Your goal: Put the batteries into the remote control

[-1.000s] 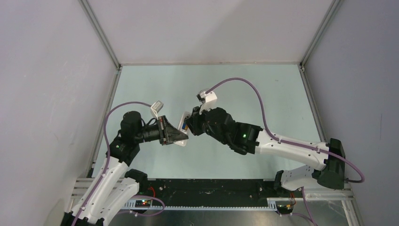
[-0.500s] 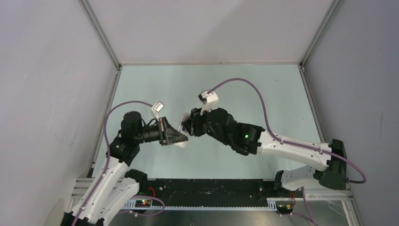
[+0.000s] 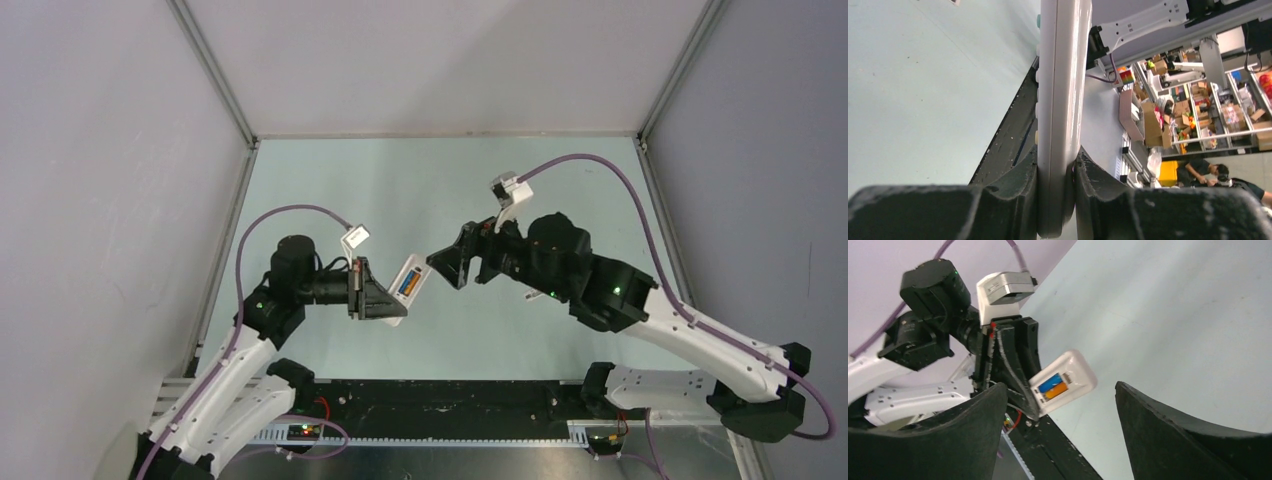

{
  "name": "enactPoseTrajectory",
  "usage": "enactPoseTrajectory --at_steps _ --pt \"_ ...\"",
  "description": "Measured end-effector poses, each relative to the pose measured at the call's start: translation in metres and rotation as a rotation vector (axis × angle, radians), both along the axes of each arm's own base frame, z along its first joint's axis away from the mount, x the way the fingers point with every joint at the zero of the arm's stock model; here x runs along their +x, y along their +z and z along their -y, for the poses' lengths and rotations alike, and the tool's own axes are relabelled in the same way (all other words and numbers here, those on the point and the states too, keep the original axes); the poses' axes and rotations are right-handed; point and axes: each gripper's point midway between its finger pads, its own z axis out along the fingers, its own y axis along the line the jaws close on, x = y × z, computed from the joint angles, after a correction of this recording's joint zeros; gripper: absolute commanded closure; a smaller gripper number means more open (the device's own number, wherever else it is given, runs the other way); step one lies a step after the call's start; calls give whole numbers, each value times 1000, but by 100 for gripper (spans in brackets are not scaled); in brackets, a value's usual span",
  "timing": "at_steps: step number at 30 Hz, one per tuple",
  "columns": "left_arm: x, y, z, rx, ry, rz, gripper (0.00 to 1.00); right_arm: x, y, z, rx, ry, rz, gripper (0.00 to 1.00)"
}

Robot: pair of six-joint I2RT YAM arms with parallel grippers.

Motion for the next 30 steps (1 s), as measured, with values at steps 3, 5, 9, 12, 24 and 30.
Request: enactPoseTrajectory --at_steps 3,5,9,12,24,30 --pt "-6 2 5 1 -46 39 100 -3 -3 10 -34 48 15 12" --pt "-11 4 6 -4 -76 69 100 -5 -9 10 -58 97 8 11" --pt "-18 10 8 -17 -124 128 100 -10 -28 5 -97 218 -49 13" --pt "-24 13 9 -26 -158 160 100 -17 -38 -3 -110 312 -85 15" --pt "-38 19 11 -49 -235 200 100 -56 -50 -27 -47 684 -221 35" --pt "-40 22 13 -52 -250 222 100 -63 -52 -29 -39 736 -251 50"
